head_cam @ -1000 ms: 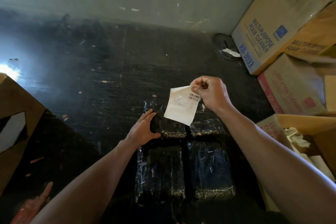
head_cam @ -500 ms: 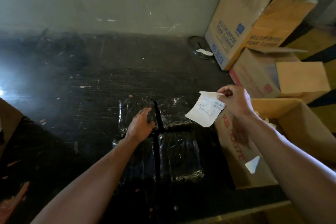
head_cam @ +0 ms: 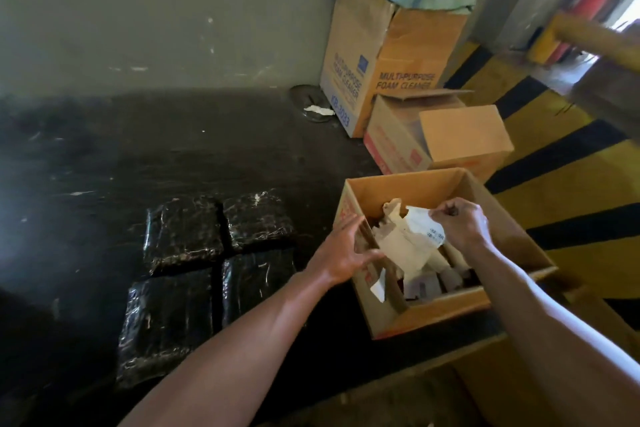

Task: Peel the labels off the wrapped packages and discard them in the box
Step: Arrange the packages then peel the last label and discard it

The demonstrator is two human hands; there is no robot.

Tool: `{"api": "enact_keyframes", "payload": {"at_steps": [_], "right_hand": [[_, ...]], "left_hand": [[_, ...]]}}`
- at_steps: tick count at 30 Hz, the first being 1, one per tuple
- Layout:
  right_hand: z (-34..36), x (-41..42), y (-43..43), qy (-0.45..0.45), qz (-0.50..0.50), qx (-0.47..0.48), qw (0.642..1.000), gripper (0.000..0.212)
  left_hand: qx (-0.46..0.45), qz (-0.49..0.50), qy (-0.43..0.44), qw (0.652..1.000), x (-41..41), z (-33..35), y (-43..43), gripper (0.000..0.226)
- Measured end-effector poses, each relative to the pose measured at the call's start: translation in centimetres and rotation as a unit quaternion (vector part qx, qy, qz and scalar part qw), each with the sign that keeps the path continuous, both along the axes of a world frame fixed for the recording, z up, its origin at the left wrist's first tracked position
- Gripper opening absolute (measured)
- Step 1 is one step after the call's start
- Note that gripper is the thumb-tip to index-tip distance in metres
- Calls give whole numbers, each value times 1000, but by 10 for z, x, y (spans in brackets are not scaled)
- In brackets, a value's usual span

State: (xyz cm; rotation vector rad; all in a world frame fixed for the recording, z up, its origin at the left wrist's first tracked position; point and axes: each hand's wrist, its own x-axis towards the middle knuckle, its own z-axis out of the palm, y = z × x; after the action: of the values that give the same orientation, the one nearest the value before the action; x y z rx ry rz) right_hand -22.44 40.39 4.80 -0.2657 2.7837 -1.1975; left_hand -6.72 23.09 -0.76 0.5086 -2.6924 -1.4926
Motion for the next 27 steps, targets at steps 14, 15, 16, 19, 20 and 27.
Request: {"api": "enact_keyframes", "payload": {"at_steps": [14,15,16,19,20,27], "right_hand": [[-32,2,37,-14,33,59,998,30],[-31,4,36,-9,37,62,997,24],[-31,5,36,-4,41,63,997,17],[-32,6,36,4,41,48,998,15],[-32,7,37,4,38,46,998,17],[-29,11,39,-3,39,28,999,16]], "left_hand": [[-112,-17,-26,993,-4,-14,27,127],[-116,-15,-27,993,-3,-14,27,128],[-120,-14,-28,992,-3,-14,27,128],[-133,-15,-27,991,-3,-12,27,129],[-133,-15,-27,991,-2,-11,28,129],[-117,7,-38,992,0,-9,34,127]]}}
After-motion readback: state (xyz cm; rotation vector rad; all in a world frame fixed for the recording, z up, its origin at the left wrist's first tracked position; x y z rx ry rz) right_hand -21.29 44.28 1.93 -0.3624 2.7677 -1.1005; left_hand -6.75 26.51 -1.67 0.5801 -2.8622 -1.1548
